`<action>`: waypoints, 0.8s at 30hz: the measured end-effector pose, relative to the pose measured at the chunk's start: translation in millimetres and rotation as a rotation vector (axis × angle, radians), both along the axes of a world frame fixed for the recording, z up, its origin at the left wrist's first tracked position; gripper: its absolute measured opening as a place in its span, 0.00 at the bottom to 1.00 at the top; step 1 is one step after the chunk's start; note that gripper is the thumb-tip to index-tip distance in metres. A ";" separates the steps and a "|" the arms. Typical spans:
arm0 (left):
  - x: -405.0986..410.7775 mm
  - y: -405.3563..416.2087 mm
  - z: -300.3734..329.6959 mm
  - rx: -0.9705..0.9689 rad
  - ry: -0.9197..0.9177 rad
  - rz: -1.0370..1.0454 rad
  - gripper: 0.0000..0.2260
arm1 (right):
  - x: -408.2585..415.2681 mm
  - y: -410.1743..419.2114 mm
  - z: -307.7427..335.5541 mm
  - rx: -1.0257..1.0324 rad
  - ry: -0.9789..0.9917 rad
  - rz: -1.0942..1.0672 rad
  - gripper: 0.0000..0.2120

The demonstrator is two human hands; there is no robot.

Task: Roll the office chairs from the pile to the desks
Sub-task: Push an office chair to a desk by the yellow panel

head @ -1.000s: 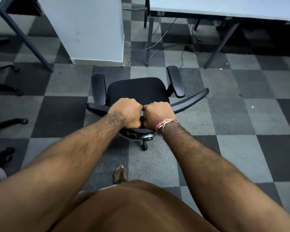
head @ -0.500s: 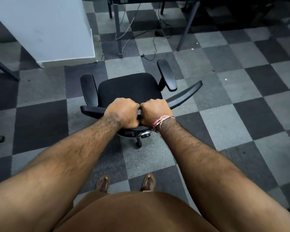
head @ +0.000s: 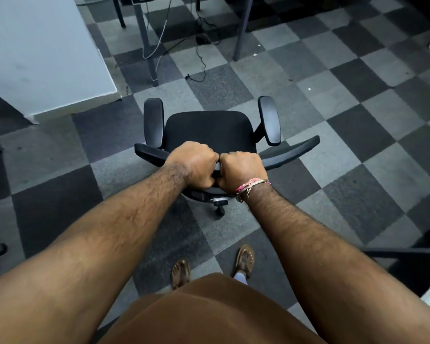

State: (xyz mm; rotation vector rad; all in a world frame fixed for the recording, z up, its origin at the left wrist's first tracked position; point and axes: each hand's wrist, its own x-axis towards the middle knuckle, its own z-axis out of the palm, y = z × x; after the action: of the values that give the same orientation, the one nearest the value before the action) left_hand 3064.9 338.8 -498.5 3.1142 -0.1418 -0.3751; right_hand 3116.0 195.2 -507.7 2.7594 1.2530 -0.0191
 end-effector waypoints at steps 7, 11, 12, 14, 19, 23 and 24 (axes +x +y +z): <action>6.7 2.9 -3.4 0.032 -0.009 -0.134 0.11 | 14.9 -21.0 9.0 -0.049 0.070 0.109 0.18; 9.0 9.1 -2.7 0.033 -0.010 -0.167 0.12 | 13.3 -20.7 7.5 -0.059 0.014 0.091 0.18; 8.9 12.3 -2.8 0.035 -0.006 -0.177 0.12 | 10.3 -16.9 4.6 -0.062 -0.004 0.081 0.18; 8.9 17.6 -2.9 0.043 -0.017 -0.193 0.13 | 6.1 -10.1 1.4 -0.049 -0.042 0.059 0.18; 24.7 34.5 1.0 0.078 -0.028 -0.249 0.14 | 13.6 5.4 -6.0 0.032 -0.111 0.036 0.22; 39.5 36.0 4.6 0.085 -0.030 -0.283 0.15 | 27.3 6.5 -7.9 0.069 -0.146 0.025 0.22; 42.7 35.0 5.2 0.084 -0.031 -0.289 0.15 | 29.8 5.2 -7.2 0.076 -0.151 0.023 0.22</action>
State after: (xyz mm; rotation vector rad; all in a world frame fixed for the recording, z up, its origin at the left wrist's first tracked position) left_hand 3107.5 373.8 -493.3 3.1855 -0.5963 -0.3420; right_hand 3145.7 200.4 -514.8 2.7486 1.2715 0.2389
